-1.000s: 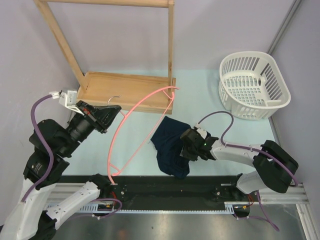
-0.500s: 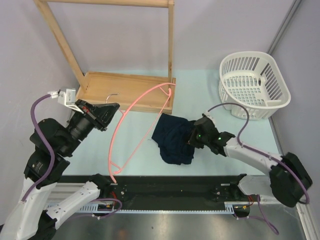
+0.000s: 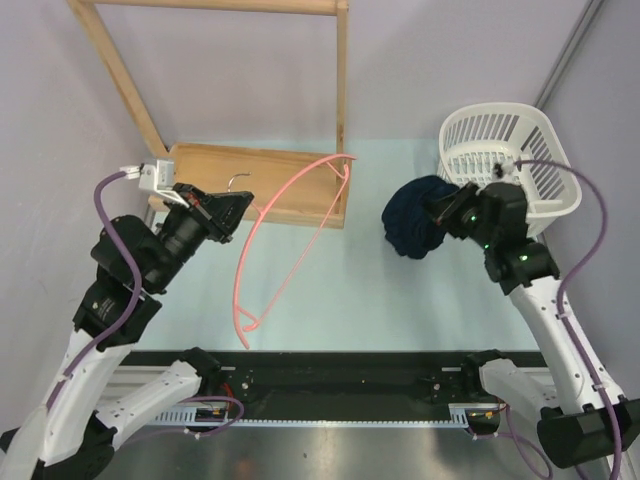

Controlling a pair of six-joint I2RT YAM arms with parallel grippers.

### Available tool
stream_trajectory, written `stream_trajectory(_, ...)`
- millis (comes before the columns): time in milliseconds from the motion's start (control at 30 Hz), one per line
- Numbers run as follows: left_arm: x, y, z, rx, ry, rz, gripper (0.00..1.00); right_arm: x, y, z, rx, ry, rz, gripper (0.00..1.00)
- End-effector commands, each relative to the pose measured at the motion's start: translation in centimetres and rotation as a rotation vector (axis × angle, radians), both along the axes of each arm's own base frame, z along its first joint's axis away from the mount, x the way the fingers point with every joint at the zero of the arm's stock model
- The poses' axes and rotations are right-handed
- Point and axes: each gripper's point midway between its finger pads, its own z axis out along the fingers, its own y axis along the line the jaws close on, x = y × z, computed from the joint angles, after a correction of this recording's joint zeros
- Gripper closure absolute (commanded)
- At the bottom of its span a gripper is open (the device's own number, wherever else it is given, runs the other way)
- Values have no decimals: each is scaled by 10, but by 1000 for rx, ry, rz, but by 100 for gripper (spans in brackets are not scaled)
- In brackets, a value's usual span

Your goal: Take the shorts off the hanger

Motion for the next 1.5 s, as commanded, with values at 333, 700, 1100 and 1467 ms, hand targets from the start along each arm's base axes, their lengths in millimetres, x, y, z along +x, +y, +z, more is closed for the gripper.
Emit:
stream_trajectory(333,-11,10,34,31,-107,5,100,37,-129,236,-214,-491,-449,100)
stream_trajectory(700,-20,31,50,155,-188,59,100,132,-223,204,-272,-395,-696,100)
stream_trajectory(1100,-19,29,46,145,-181,54,100,167,-226,53,-168,143,-532,18)
stream_trajectory(1467,-17,13,42,103,-133,-10,100,93,-182,68,-194,134,-405,5)
